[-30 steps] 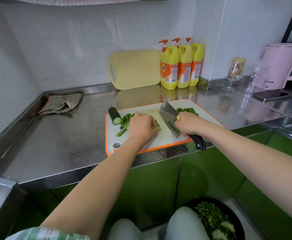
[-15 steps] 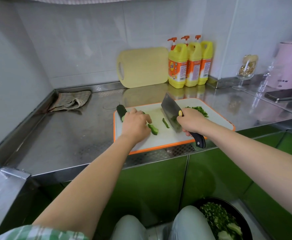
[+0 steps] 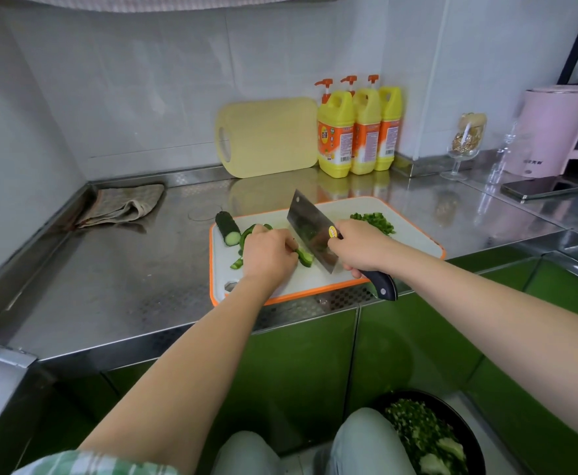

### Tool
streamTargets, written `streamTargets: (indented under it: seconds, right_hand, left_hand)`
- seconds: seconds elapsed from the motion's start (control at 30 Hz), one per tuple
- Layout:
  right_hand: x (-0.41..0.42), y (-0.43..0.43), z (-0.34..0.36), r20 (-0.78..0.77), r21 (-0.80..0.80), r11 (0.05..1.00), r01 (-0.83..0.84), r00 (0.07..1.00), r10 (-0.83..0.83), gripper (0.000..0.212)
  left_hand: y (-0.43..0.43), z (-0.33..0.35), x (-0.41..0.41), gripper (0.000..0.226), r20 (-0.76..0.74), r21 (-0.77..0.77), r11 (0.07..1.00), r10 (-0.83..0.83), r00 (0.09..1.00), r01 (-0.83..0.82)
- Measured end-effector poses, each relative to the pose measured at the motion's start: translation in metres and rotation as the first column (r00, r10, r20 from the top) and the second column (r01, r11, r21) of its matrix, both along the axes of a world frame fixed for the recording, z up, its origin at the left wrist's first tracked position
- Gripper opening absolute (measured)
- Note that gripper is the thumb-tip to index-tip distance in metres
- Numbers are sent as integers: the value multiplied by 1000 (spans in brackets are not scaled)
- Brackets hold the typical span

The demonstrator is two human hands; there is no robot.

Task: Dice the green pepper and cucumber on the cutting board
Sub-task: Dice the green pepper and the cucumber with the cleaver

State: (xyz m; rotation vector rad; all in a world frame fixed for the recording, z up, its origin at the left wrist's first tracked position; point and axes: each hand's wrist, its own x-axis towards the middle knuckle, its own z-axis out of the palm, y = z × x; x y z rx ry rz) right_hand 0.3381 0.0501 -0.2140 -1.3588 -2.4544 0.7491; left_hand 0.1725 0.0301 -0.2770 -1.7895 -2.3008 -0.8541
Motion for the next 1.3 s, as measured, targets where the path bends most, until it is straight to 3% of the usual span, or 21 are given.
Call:
streamTargets:
  seconds: [0.23,0.47,0.6,0.8,1.17,1.3]
  right_hand:
    - [-10,-4,-2,108,39,999,-17,994,13,17]
    - [-12,-6,-3,176,36,998,-44,984,37,11]
    - [-12,-3,-4,128,-29,999,-32,991,36,18]
    - [-27,1,-4,213,-14,1000,-15,977,18,19]
    - [-22,11,-17,65,-10,994,107,992,-106,16]
    - [-19,10,-9,40,-38,997,74,997,-73,12]
  left_hand:
    - [-6,-3,-4,12,105,10,1000,5,994,-6]
    - [-6,-3,-2,12,98,1,1000,5,995,-5]
    - [-8,-2,0,10,92,18,1000,-11,996,9]
    - [-5,-1,0,11,78,3,1000,-4,997,4]
    - [-9,-6,-1,11,305,-16,999,47,951,-44]
    - [-10,-7,-5,7,336,-28,999,36,941,-28]
